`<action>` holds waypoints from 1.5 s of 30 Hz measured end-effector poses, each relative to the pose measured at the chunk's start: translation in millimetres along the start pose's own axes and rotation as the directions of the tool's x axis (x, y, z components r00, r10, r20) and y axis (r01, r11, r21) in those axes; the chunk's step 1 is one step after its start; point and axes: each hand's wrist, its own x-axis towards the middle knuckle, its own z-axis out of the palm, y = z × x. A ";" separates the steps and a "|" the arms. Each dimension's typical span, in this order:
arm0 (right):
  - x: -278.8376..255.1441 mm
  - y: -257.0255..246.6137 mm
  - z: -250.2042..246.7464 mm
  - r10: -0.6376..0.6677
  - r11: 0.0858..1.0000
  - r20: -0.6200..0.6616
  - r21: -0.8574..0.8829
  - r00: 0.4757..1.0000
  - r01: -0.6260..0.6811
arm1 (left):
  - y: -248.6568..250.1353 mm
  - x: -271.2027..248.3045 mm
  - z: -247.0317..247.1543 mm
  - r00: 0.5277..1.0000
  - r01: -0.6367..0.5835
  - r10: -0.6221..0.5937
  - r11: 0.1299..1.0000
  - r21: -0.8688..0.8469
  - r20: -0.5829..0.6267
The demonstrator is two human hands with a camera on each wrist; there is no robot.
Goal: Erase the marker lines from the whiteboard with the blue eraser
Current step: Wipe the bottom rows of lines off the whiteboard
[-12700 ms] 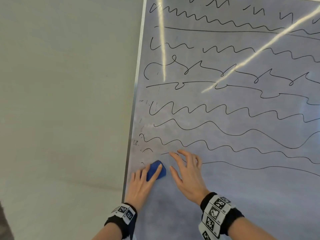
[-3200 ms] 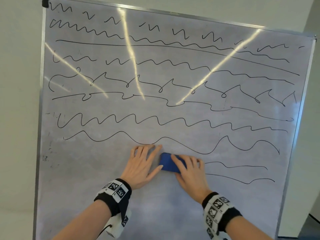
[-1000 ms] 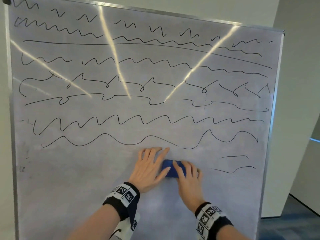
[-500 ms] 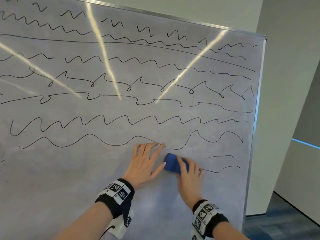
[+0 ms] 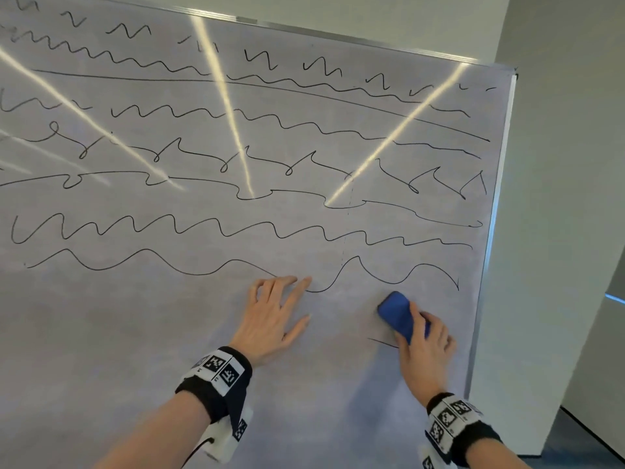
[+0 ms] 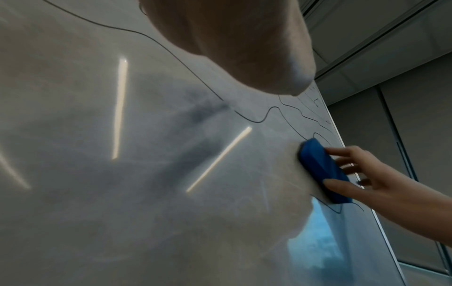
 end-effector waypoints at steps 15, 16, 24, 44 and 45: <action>6.4 49.6 -11.5 -0.099 0.995 0.019 -0.007 0.995 0.100 | 56.0 25.5 21.7 0.999 -0.042 0.041 0.998 0.038 0.019; 7.8 52.0 -14.5 -0.044 0.999 0.008 -0.008 0.999 0.044 | 56.3 25.3 21.6 0.999 -0.039 0.039 0.999 0.036 0.018; -24.8 -26.9 13.6 -0.347 0.938 0.154 0.042 0.925 0.344 | 81.2 38.6 36.3 0.997 -0.073 0.073 0.997 0.012 0.024; -33.2 17.4 12.0 -0.416 0.903 0.227 -0.009 0.880 0.429 | 103.1 41.6 50.8 0.996 -0.067 0.067 0.998 -0.007 0.056; -30.6 28.0 9.1 -0.409 0.905 0.217 -0.024 0.886 0.424 | 104.4 42.2 51.6 0.996 -0.065 0.066 0.998 -0.007 0.059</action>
